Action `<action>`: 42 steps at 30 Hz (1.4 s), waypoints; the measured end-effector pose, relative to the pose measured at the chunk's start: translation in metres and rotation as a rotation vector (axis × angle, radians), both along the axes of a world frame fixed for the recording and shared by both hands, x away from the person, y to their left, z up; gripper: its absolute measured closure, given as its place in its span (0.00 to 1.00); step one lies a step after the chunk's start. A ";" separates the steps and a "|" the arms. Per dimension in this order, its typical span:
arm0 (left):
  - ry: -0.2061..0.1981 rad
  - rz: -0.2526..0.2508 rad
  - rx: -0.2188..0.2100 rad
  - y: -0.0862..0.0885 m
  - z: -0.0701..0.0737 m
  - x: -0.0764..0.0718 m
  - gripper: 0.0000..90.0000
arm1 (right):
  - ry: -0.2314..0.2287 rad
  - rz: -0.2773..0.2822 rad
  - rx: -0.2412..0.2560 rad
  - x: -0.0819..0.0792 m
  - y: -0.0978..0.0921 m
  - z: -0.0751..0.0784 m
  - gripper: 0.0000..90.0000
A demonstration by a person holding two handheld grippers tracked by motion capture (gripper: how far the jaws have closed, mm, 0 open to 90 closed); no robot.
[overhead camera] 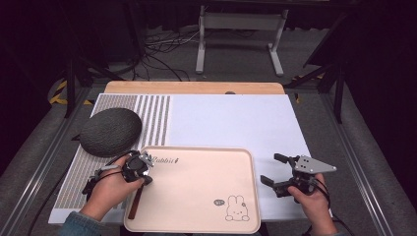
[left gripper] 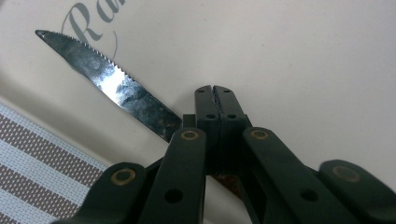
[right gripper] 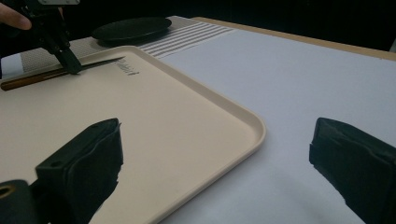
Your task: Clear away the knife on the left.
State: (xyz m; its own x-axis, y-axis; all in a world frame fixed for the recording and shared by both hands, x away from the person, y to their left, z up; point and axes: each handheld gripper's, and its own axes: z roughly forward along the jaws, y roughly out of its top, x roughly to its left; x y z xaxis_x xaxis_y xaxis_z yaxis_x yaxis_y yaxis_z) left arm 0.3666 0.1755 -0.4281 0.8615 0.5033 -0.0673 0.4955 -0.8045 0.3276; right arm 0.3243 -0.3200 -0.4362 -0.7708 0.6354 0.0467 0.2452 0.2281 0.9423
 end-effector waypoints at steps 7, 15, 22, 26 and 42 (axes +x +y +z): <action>-0.001 0.010 -0.002 0.002 0.000 0.001 1.00 | 0.000 0.001 -0.003 0.000 0.000 0.000 0.04; -0.010 -0.004 -0.002 0.001 0.001 -0.002 0.99 | 0.000 0.002 -0.006 0.000 0.000 0.000 0.04; -0.066 -0.020 -0.053 0.002 0.016 -0.006 0.88 | 0.001 0.003 -0.012 0.000 0.001 -0.001 0.04; -0.112 -0.009 -0.103 0.005 0.028 -0.010 0.75 | -0.003 0.001 -0.010 0.000 0.000 0.000 0.04; -0.278 0.000 -0.345 0.029 0.046 -0.021 0.17 | -0.014 -0.008 -0.009 0.000 -0.001 0.001 0.04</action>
State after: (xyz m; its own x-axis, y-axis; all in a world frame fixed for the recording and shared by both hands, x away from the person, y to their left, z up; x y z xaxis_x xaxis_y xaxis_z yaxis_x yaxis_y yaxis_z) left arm 0.3456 0.2044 -0.3822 0.8708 0.4917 0.0032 0.3502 -0.6247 0.6980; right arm 0.3244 -0.3205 -0.4347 -0.7660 0.6421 0.0301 0.2341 0.2351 0.9434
